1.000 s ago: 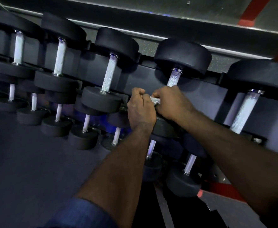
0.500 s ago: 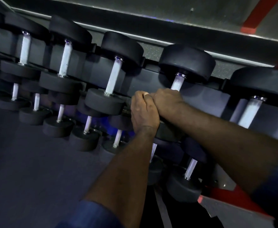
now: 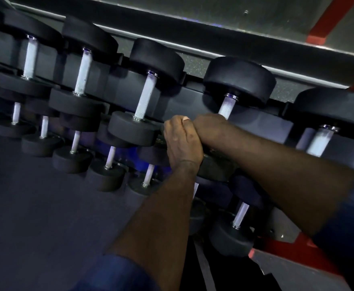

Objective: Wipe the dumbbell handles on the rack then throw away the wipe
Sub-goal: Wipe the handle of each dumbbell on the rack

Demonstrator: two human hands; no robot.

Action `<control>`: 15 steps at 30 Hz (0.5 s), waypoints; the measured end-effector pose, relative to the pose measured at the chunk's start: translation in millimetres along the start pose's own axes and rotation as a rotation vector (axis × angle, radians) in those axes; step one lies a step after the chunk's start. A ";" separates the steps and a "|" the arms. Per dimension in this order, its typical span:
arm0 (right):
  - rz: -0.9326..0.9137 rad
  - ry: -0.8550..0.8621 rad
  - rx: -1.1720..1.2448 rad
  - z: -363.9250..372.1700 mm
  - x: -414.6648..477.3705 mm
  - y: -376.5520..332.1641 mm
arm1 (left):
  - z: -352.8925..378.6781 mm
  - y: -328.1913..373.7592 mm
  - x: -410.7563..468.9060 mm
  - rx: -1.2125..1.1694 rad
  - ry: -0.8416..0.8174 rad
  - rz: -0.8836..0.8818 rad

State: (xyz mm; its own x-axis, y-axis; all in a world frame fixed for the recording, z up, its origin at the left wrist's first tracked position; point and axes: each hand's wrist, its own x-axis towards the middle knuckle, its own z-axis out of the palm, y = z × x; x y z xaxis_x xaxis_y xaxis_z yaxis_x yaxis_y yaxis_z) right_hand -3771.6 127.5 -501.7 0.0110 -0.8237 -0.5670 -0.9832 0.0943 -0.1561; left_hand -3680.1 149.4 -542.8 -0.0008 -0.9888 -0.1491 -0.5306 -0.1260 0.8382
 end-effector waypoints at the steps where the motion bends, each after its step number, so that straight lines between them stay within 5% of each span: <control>1: -0.039 0.067 0.000 5.9 -9.4 5.6 | 0.3 0.2 0.0 0.006 0.002 0.004; 7: -0.287 0.292 0.138 39.4 -49.6 68.8 | 2.9 -3.5 -0.4 0.014 0.004 0.016; 11: -0.079 0.634 0.248 46.8 -36.0 97.4 | 2.2 -0.6 -0.1 0.018 0.000 0.030; 15: -0.320 0.424 0.173 66.8 -39.9 76.3 | 2.8 -0.9 -1.3 0.045 0.003 0.032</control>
State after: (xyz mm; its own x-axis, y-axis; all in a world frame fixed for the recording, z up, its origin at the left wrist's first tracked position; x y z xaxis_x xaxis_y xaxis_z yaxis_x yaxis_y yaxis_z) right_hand -3834.8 205.0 -545.0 0.1941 -0.9759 -0.0999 -0.8983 -0.1359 -0.4179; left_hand -3682.0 151.1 -544.8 -0.0163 -0.9925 -0.1208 -0.5683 -0.0902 0.8179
